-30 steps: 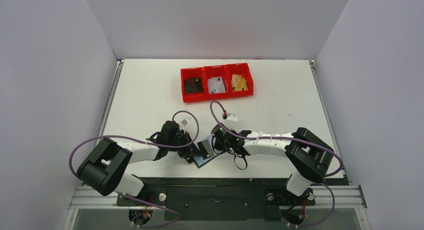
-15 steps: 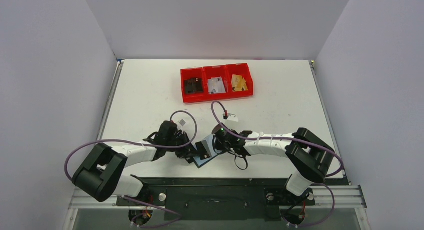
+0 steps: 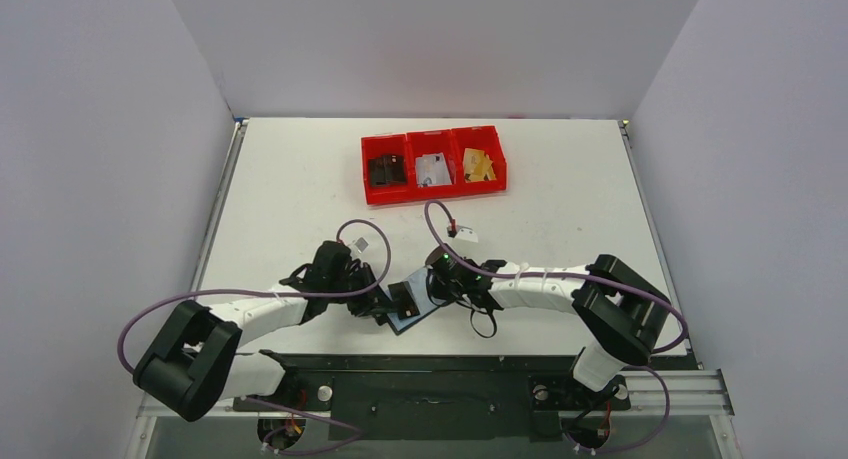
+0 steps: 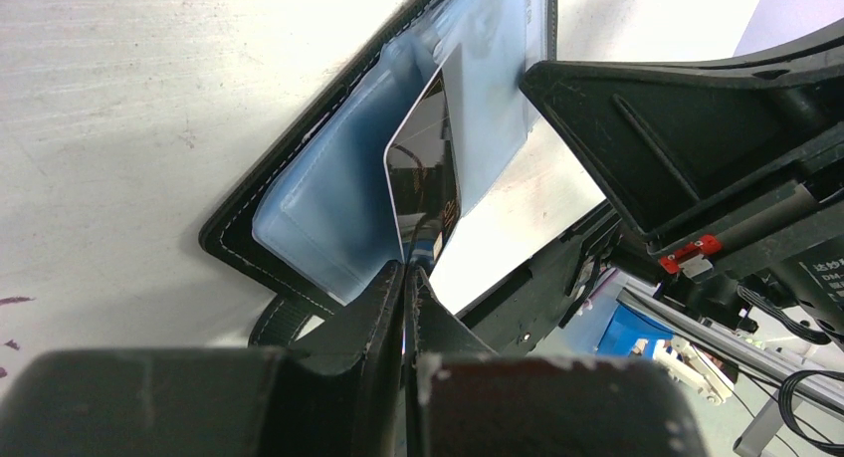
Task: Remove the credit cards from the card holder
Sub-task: Remove the credit card from the card holder, then place the credit card in the storage box.
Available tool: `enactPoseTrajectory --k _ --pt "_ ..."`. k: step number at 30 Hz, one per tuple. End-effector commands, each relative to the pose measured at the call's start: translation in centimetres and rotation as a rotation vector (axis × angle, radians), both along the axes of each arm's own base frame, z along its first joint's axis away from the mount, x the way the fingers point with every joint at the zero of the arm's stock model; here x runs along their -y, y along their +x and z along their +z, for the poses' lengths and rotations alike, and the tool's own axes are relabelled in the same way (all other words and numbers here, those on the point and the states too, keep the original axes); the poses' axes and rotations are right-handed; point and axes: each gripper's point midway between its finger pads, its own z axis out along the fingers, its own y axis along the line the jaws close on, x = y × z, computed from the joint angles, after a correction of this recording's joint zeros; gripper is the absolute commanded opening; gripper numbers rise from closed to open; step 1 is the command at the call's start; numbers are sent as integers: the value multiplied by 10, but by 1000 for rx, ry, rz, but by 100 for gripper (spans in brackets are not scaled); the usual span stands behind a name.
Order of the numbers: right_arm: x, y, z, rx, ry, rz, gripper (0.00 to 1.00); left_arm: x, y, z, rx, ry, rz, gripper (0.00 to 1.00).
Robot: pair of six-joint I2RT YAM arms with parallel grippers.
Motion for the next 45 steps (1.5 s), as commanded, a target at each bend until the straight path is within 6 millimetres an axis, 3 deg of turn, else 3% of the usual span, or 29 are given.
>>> enactPoseTrajectory --k 1,13,26,32,37,45 --pt "49 -21 -30 -94 -189 -8 0 -3 4 8 41 5 -1 0" --pt "38 -8 2 -39 -148 1 2 -6 1 19 50 6 1 0" --pt "18 17 77 103 -2 40 50 8 13 49 126 -109 -15 0" --pt "-4 15 98 126 268 145 55 15 19 69 167 -179 -19 0" --pt "-14 4 104 136 381 228 56 18 22 81 179 -233 -16 0" --pt "-23 -2 127 180 585 251 58 24 29 119 249 -387 -12 0"
